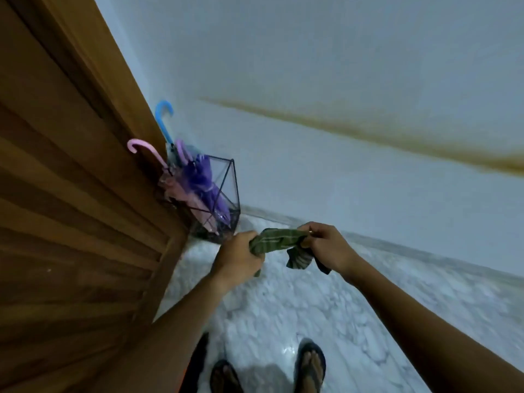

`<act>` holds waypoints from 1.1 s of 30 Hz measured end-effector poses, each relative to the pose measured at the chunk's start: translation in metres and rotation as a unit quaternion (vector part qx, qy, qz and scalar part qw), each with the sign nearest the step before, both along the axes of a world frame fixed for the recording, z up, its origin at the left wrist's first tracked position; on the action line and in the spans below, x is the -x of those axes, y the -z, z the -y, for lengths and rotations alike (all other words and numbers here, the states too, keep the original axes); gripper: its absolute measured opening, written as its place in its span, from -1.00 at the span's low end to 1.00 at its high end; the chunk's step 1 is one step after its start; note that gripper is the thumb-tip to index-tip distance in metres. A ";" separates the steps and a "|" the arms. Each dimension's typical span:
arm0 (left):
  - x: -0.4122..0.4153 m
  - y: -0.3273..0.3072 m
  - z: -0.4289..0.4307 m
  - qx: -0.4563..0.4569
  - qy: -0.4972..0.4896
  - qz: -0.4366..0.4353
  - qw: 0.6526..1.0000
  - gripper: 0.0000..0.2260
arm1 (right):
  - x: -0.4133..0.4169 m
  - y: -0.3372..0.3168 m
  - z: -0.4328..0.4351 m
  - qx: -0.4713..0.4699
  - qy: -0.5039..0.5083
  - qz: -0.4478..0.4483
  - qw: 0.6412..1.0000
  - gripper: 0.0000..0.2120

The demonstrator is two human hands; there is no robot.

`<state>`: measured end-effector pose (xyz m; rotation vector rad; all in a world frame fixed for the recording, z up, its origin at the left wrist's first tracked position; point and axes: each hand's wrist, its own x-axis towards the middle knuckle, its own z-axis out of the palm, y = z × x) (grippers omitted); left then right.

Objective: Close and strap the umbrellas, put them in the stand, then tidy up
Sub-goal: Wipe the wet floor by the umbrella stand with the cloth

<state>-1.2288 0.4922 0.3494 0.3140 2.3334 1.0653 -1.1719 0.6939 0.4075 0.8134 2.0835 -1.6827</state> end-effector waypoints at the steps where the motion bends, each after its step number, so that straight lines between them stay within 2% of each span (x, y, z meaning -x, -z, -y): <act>1: -0.003 0.041 0.000 0.004 -0.012 0.026 1.000 -0.90 | 0.003 0.042 -0.001 0.006 -0.001 0.012 1.000 -0.77; 3: -0.006 0.123 0.001 0.026 -0.021 0.061 0.998 -0.95 | 0.009 0.131 -0.003 0.003 -0.014 0.033 0.999 -0.75; 7: -0.004 0.271 0.001 0.084 -0.015 0.041 0.996 -0.86 | 0.017 0.302 -0.008 -0.010 -0.063 0.056 0.996 -0.70; 11: 0.013 0.393 -0.003 0.130 -0.032 -0.002 0.991 -0.84 | 0.044 0.429 -0.012 -0.040 -0.100 0.026 0.994 -0.77; 13: 0.030 0.435 -0.008 0.139 -0.033 -0.035 0.989 -0.94 | 0.067 0.477 -0.014 -0.060 -0.093 0.002 0.994 -0.76; 15: 0.051 0.470 -0.018 0.146 -0.038 -0.091 0.984 -0.85 | 0.095 0.514 -0.017 -0.090 -0.078 -0.042 0.992 -0.73; 20: 0.097 0.533 -0.043 0.091 -0.091 -0.286 0.950 -0.81 | 0.153 0.578 -0.020 -0.146 0.005 -0.198 0.969 -0.63; 23: 0.114 0.584 -0.044 0.128 -0.038 -0.362 0.923 -0.70 | 0.160 0.616 -0.019 -0.200 -0.036 -0.225 0.953 -0.65; 26: 0.107 0.632 -0.035 0.183 0.056 -0.330 0.924 -0.53 | 0.155 0.654 -0.018 -0.190 -0.144 -0.128 0.963 -0.70; 28: 0.096 0.651 -0.029 0.214 0.088 -0.288 0.929 -0.42 | 0.158 0.673 -0.020 -0.175 -0.121 -0.118 0.970 -0.78; 29: 0.091 0.656 -0.028 0.206 0.075 -0.272 0.937 -0.41 | 0.163 0.678 -0.020 -0.195 -0.107 -0.135 0.965 -0.77; 31: 0.086 0.663 -0.027 0.161 0.024 -0.248 0.955 -0.45 | 0.175 0.688 -0.017 -0.235 -0.104 -0.162 0.953 -0.59; 33: 0.087 0.664 -0.026 0.140 0.000 -0.266 0.954 -0.49 | 0.182 0.700 -0.004 -0.256 -0.141 -0.149 0.945 -0.51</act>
